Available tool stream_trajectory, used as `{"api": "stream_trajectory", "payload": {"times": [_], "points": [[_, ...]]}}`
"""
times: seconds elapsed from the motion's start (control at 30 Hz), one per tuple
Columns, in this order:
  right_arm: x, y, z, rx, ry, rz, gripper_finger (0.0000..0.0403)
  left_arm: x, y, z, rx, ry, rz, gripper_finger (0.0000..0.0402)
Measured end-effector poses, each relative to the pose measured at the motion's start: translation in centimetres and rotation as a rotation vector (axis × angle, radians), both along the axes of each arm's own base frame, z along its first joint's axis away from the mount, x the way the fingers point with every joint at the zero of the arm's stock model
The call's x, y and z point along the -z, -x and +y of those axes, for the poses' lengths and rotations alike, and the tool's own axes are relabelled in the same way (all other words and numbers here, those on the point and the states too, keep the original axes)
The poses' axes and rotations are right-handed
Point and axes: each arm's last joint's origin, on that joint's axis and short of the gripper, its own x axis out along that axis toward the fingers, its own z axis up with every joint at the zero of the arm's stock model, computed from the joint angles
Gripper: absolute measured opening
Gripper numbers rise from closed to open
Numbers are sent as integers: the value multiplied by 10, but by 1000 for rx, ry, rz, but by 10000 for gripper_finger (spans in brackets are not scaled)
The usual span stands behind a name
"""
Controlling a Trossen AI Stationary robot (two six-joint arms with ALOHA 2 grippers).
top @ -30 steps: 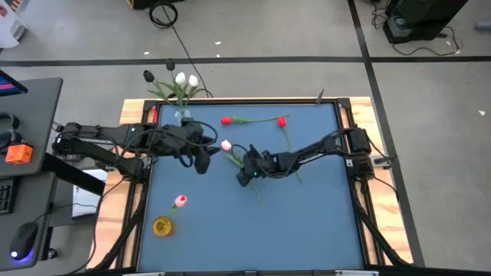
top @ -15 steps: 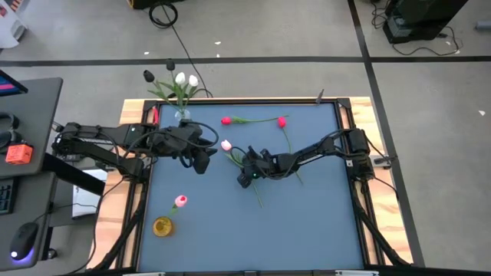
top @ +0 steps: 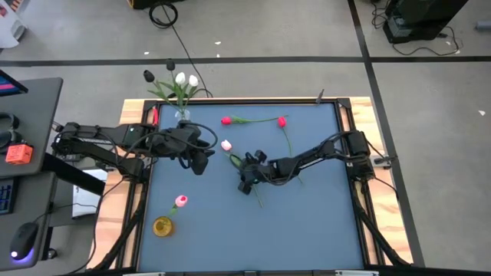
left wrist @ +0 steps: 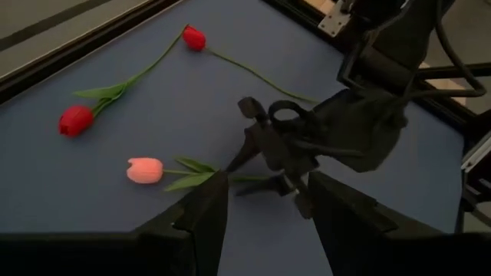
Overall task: Sort flowers into vase by color
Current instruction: Put the pink tulip into the yellow vase
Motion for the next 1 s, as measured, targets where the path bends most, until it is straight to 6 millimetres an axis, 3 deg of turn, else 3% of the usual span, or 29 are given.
{"api": "stream_trajectory", "payload": {"times": [0.27,0.37,0.53,0.67,0.8,1.0], "points": [[5,2,-16,66,-12,39,165,4,3,0,0,-7,51,185],[6,3,-20,57,-35,50,126,5,5,1,1,-9,75,185],[6,4,-24,89,-133,57,20,7,8,1,2,-13,110,185],[2,5,-29,220,-307,-6,14,4,16,2,3,-13,106,185],[-17,5,-31,323,-360,-138,6,-5,30,4,-13,12,51,185],[-78,3,-36,405,-313,-466,3,-24,64,9,-64,3,-83,185]]}}
